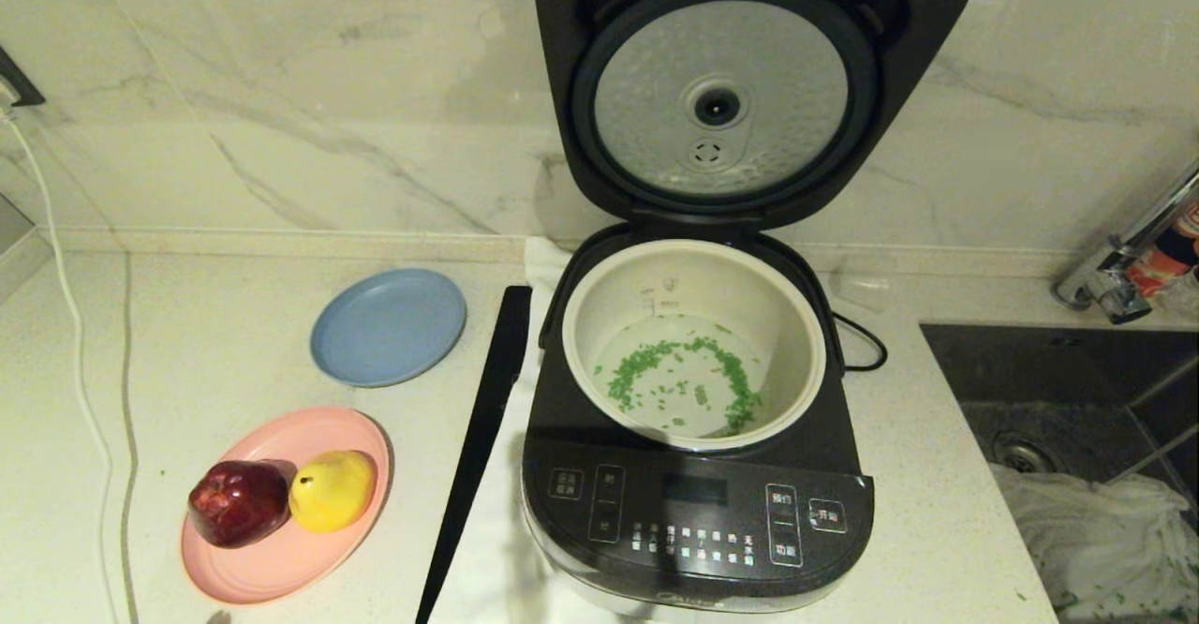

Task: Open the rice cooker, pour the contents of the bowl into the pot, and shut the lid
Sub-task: Fill a bowl with water from the tap

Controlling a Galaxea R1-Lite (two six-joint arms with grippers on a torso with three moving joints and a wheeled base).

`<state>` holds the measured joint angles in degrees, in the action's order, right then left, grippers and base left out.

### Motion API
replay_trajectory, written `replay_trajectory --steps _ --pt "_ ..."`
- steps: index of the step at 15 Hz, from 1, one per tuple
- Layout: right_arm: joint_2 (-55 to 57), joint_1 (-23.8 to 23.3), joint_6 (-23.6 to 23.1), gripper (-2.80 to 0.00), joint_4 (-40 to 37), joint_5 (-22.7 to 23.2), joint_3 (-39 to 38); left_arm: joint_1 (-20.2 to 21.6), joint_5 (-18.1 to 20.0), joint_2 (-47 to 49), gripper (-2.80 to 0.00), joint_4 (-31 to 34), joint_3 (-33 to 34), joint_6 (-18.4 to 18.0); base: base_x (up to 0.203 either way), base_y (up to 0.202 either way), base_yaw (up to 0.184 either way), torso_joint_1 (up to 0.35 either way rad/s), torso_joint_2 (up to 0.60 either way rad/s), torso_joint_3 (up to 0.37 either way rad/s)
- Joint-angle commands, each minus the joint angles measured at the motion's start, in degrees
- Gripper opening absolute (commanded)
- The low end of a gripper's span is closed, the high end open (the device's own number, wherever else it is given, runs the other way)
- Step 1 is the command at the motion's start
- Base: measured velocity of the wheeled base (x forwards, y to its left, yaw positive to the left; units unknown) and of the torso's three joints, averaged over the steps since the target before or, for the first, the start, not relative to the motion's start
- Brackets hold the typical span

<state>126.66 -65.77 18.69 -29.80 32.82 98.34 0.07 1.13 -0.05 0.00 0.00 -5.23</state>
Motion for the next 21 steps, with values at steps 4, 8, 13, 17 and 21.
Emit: replay_trajectory --steps 4,8,13,17,21 --pt "3.01 2.15 1.8 -2.8 -0.09 -0.47 2.46 0.01 0.01 -0.04 -2.8 0.0 0.53 -0.04 0.0 0.0 0.0 0.0 0.0 0.0" --pt "4.65 3.63 4.08 -2.8 -0.17 -1.42 5.39 0.01 0.01 -0.04 -2.8 0.0 0.51 -0.04 0.0 0.0 0.0 0.0 0.0 0.0" --pt "5.84 4.63 5.18 -2.8 -0.17 -1.44 7.59 0.01 0.01 -0.04 -2.8 0.0 0.53 -0.04 0.0 0.0 0.0 0.0 0.0 0.0" --pt "7.45 5.46 7.11 -2.8 -0.26 -1.99 11.05 0.01 0.01 -0.04 -2.8 0.0 0.53 -0.04 0.0 0.0 0.0 0.0 0.0 0.0" --pt "8.69 6.47 8.03 -2.8 0.02 -3.99 12.05 0.01 0.01 -0.04 -2.8 0.0 0.53 -0.04 0.0 0.0 0.0 0.0 0.0 0.0"
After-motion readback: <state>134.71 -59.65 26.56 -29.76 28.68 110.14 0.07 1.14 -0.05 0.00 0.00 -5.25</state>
